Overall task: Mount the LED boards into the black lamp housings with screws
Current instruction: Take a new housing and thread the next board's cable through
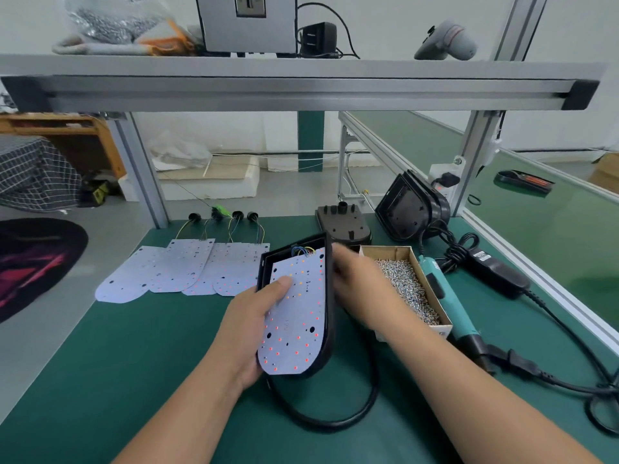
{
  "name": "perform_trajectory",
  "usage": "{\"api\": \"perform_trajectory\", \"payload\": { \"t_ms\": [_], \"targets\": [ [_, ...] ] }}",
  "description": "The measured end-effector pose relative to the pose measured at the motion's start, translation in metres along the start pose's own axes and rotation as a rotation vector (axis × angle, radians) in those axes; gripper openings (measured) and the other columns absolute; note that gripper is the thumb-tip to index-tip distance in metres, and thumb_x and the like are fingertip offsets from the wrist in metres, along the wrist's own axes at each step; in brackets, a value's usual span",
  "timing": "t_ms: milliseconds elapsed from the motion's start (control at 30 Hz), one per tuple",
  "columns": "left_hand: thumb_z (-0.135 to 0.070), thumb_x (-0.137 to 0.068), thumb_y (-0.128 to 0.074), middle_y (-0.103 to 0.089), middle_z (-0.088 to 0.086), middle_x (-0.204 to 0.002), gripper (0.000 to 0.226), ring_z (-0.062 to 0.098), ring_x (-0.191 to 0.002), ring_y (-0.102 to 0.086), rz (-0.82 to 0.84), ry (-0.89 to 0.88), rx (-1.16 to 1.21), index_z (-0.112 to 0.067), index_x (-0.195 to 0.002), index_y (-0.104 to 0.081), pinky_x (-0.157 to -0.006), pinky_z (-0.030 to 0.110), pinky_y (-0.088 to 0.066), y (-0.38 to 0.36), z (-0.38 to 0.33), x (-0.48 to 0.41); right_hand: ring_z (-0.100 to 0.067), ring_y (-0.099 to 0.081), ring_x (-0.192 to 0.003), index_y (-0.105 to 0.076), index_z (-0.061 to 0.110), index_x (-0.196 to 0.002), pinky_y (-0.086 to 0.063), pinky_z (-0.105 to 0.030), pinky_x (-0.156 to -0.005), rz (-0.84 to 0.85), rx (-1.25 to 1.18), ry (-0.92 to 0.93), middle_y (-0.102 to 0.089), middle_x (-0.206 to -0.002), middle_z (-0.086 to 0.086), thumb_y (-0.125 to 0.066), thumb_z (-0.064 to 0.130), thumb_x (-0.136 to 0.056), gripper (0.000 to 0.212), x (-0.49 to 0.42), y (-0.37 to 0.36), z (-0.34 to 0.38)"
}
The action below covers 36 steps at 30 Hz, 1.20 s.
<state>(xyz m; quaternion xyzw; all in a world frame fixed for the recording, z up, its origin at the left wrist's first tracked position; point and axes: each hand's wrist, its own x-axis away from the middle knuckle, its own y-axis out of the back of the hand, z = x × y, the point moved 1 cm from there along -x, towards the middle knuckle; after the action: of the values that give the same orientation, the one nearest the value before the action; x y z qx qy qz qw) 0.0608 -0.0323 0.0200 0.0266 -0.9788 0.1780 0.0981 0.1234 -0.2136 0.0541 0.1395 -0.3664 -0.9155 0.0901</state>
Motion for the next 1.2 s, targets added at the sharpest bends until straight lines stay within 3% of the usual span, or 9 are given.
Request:
{"api": "perform_trajectory", "payload": {
  "t_ms": [133, 233, 400, 500, 600, 667, 767, 900, 1200],
  "targets": [
    [-0.037, -0.094, -0.074, -0.079, 0.018, -0.116, 0.034, 0.040, -0.104, -0.078, -0.015, -0.035, -0.072, -0.010, -0.113, -0.080, -0.083, 0.049, -0.064, -0.002, 0.002, 0.002, -0.023, -0.072, -0.095, -0.074, 0.016, -0.100, -0.059, -0.038, -0.083, 0.247, 0.205, 0.058, -0.079, -0.105, -0.002, -0.057, 0.010, -0.093, 0.019, 0.007, 0.002, -0.010],
    [-0.036, -0.102, -0.070, -0.082, 0.009, -0.112, 0.021, 0.033, -0.103, -0.079, -0.073, -0.085, -0.165, -0.019, -0.108, -0.081, -0.089, 0.052, -0.064, -0.008, 0.003, 0.006, -0.003, -0.070, -0.081, -0.074, 0.021, -0.100, -0.054, -0.014, -0.068, 0.235, -0.093, -0.028, -0.079, -0.093, 0.011, -0.051, -0.001, -0.098, 0.033, 0.005, 0.013, -0.009],
    [-0.036, -0.104, -0.067, -0.082, -0.002, -0.105, 0.019, 0.025, -0.099, -0.079, -0.230, -0.160, -0.241, -0.022, -0.110, -0.078, -0.093, 0.053, -0.063, -0.020, 0.005, 0.011, -0.009, -0.070, -0.075, -0.066, 0.026, -0.133, -0.056, -0.022, -0.060, 0.120, -0.738, -0.174, -0.078, -0.099, 0.007, -0.055, 0.028, -0.105, 0.030, 0.015, 0.023, -0.011],
    [-0.038, -0.102, -0.069, -0.081, -0.002, -0.107, 0.020, 0.025, -0.102, -0.077, -0.263, -0.212, -0.281, -0.021, -0.112, -0.074, -0.096, 0.057, -0.060, -0.023, 0.009, 0.012, 0.012, -0.064, -0.110, -0.029, 0.048, -0.159, -0.049, -0.010, -0.086, 0.273, -0.305, -0.092, -0.065, -0.118, 0.040, -0.084, 0.055, -0.074, 0.101, 0.022, 0.025, -0.019],
    [-0.034, -0.093, -0.076, -0.081, -0.002, -0.112, 0.028, 0.024, -0.104, -0.078, -0.105, -0.213, -0.281, -0.023, -0.119, -0.072, -0.096, 0.057, -0.061, -0.019, 0.008, 0.012, 0.028, -0.054, -0.106, -0.022, 0.047, -0.162, -0.041, 0.003, -0.081, 0.194, -0.177, -0.055, -0.060, -0.115, 0.042, -0.091, 0.043, -0.075, 0.111, 0.022, 0.021, -0.019],
    [-0.020, -0.089, -0.072, -0.079, 0.004, -0.121, 0.036, 0.028, -0.111, -0.076, 0.103, -0.190, -0.288, -0.023, -0.125, -0.072, -0.097, 0.052, -0.061, -0.015, 0.007, 0.010, 0.024, -0.057, -0.104, -0.035, 0.042, -0.158, -0.045, -0.002, -0.087, 0.073, -0.212, -0.061, -0.064, -0.114, 0.031, -0.089, 0.039, -0.081, 0.093, 0.020, 0.022, -0.020],
    [-0.014, -0.089, -0.073, -0.077, 0.007, -0.128, 0.044, 0.031, -0.119, -0.073, 0.192, -0.176, -0.275, -0.021, -0.132, -0.066, -0.096, 0.044, -0.060, -0.009, 0.007, 0.008, 0.001, -0.069, -0.107, -0.041, 0.041, -0.156, -0.054, -0.034, -0.100, 0.006, -0.304, -0.099, -0.073, -0.114, 0.017, -0.088, 0.040, -0.080, 0.089, 0.018, 0.022, -0.023],
    [-0.014, -0.086, -0.074, -0.076, 0.007, -0.130, 0.054, 0.032, -0.122, -0.072, 0.155, -0.156, -0.235, -0.015, -0.138, -0.060, -0.108, 0.057, -0.053, -0.009, 0.008, 0.007, 0.004, -0.055, -0.133, -0.023, 0.046, -0.164, -0.046, -0.034, -0.114, 0.115, -0.294, -0.063, -0.060, -0.143, 0.027, -0.087, 0.053, -0.069, 0.114, 0.021, 0.022, -0.021],
    [0.010, -0.094, -0.070, -0.068, 0.009, -0.143, 0.068, 0.031, -0.132, -0.066, 0.457, -0.040, -0.241, -0.028, -0.148, -0.052, -0.104, 0.044, -0.059, 0.001, -0.003, 0.007, -0.011, -0.071, -0.115, -0.038, 0.057, -0.152, -0.055, -0.047, -0.106, 0.065, -0.398, -0.015, -0.076, -0.119, 0.011, -0.087, 0.037, -0.074, 0.095, 0.021, 0.020, -0.021]
  ]
}}
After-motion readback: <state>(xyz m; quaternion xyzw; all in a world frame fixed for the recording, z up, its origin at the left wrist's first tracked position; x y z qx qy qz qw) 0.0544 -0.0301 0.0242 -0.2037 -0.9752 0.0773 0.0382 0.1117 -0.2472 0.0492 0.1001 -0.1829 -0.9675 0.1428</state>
